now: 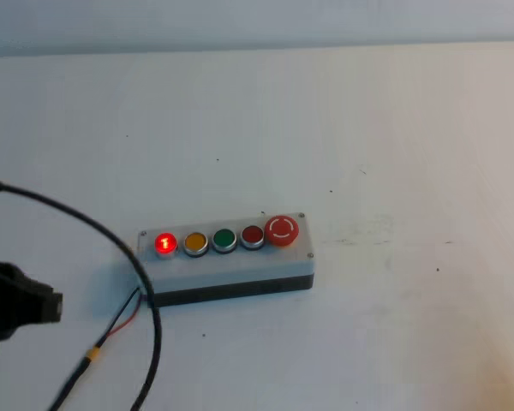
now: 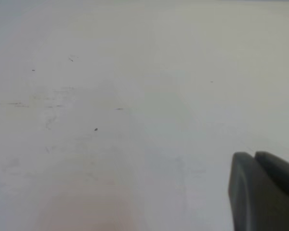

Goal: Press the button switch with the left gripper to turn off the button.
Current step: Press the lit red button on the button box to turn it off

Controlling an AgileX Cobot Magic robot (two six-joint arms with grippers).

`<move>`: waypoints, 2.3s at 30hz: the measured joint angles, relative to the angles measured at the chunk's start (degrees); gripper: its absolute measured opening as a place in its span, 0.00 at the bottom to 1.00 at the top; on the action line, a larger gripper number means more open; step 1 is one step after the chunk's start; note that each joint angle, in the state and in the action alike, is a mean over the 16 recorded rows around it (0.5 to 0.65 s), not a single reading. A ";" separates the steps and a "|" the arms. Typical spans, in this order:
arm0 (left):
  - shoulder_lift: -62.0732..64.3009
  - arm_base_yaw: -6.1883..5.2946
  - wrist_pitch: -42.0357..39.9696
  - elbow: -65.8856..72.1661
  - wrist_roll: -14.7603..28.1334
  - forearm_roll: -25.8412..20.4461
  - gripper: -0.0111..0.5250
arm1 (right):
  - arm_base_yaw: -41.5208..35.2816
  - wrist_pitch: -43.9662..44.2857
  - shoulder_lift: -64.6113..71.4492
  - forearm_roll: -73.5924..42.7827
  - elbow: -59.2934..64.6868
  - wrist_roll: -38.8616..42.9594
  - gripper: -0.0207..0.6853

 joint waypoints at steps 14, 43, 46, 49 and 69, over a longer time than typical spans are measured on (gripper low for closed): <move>36.30 -8.36 16.09 -28.67 4.99 8.15 0.02 | 0.00 0.00 0.00 0.00 0.00 0.00 0.01; 63.56 -12.95 19.86 -46.70 3.87 14.10 0.02 | 0.00 0.00 0.00 0.00 0.00 0.00 0.01; 63.84 -12.95 19.30 -46.90 3.87 14.46 0.02 | 0.00 0.00 0.00 0.00 0.00 0.00 0.01; 64.12 -12.95 18.92 -47.11 3.87 14.79 0.02 | 0.00 0.00 0.00 0.00 0.00 0.00 0.01; 65.20 -12.95 19.58 -48.10 4.79 15.43 0.02 | 0.00 0.00 0.00 0.00 0.00 0.00 0.01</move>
